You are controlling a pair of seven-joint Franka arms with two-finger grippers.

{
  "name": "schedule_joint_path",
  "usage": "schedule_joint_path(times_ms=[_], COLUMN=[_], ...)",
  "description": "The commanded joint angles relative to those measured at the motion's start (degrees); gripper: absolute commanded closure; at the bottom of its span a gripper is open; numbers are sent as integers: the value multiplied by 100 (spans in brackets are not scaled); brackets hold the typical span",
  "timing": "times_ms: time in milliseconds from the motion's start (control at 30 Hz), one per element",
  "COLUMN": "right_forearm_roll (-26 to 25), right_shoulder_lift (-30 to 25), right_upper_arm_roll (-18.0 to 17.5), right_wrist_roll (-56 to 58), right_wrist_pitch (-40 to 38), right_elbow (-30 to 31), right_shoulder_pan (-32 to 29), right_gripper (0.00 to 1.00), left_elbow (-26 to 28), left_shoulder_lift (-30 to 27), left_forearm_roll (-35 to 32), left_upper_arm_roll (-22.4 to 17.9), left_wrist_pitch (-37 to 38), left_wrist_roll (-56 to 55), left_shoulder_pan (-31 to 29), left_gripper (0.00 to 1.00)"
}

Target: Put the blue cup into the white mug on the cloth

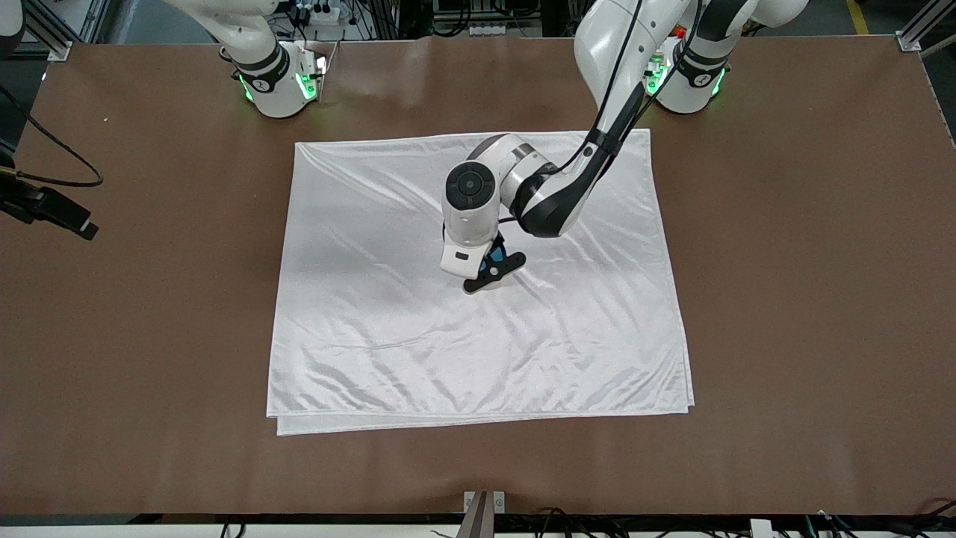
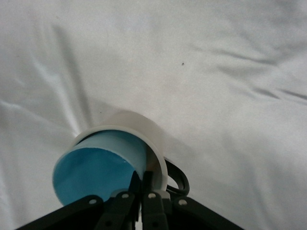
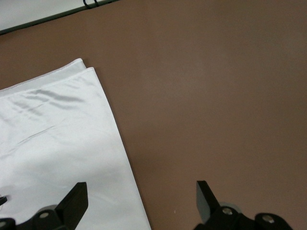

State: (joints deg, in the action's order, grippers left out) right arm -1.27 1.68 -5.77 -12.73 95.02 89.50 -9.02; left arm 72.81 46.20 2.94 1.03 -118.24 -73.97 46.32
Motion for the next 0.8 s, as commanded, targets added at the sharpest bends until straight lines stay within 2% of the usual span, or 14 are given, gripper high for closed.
schedule_joint_path(times_ms=[0,167,200,267,300,400,533,700,767], right_forearm_roll=[-110,-110,-119,-110,-110,-110,-145,-171,-189], right_shoulder_lift=[139,139,139,139,139,139,139,139,139], right_upper_arm_roll=[-73,-82,-82,-82,-82,-99,-108,-117,-300], right_wrist_roll=[60,69,87,122,157,236,254,578,579], right_wrist_pitch=[-212,-221,-221,-221,-230,-221,-221,-221,-221], right_elbow=[-276,-276,-276,-276,-276,-276,-284,-284,-293], right_shoulder_pan=[14,23,23,14,6,-3,-30,-38,-100], right_gripper=[0,0,0,0,0,0,0,0,0], left_elbow=[-135,-135,-135,-135,-135,-135,-126,-126,-126], left_shoulder_lift=[135,144,135,135,135,127,118,91,83], left_forearm_roll=[-30,-30,-21,-21,-21,-21,-30,-126,-144], left_upper_arm_roll=[-68,-68,-68,-68,-68,-68,-77,-77,-77], left_wrist_pitch=[-14,-14,-14,-14,-14,-14,-6,12,47], left_wrist_roll=[93,164,172,233,321,445,454,454,454], left_shoulder_pan=[53,36,27,9,18,18,18,35,35], left_gripper=[100,100,94,49,34,15,0,0,0])
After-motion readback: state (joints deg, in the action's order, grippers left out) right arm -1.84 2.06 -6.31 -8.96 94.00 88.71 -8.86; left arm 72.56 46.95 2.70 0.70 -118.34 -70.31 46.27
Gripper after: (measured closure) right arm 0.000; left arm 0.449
